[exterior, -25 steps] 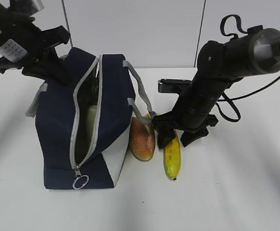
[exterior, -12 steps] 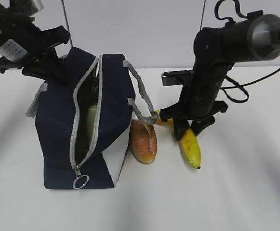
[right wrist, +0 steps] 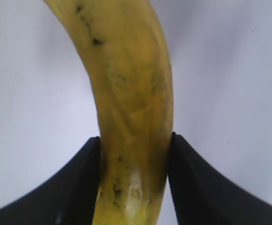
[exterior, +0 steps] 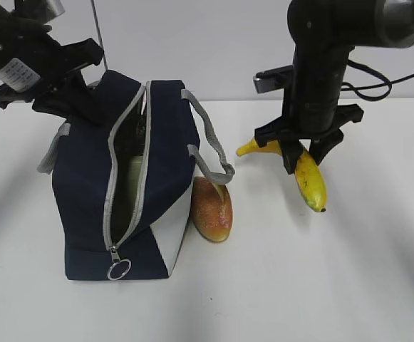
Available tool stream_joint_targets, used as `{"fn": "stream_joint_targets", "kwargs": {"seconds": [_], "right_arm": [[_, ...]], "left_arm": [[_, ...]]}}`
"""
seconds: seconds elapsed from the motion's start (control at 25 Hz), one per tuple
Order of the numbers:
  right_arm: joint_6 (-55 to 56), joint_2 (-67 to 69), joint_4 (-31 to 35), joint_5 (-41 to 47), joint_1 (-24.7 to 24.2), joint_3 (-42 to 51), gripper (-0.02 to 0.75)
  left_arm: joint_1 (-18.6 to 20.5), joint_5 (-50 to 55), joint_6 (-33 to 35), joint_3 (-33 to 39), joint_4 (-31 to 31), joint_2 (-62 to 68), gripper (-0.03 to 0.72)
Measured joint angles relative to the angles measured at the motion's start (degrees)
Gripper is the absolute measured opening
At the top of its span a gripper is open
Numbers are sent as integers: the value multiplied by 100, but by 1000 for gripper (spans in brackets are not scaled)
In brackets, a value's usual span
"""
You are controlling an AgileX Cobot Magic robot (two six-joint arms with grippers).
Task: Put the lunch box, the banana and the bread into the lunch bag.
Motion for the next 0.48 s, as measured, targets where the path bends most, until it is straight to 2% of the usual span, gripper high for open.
{"fn": "stream_joint_targets", "kwargs": {"seconds": [0.12, 0.24, 0.32, 0.48], "right_arm": [[0, -284, 62, 52, 0, -209, 327], [-129, -623, 434, 62, 0, -425, 327], [-362, -799, 1009, 70, 0, -551, 327], [-951, -901, 2643, 70, 0, -606, 327]], "left_arm": [[0, 0, 0, 0, 0, 0, -3], [0, -6, 0, 0, 0, 0, -3], [0, -11, 0, 0, 0, 0, -3], [0, -22, 0, 0, 0, 0, -3]]}}
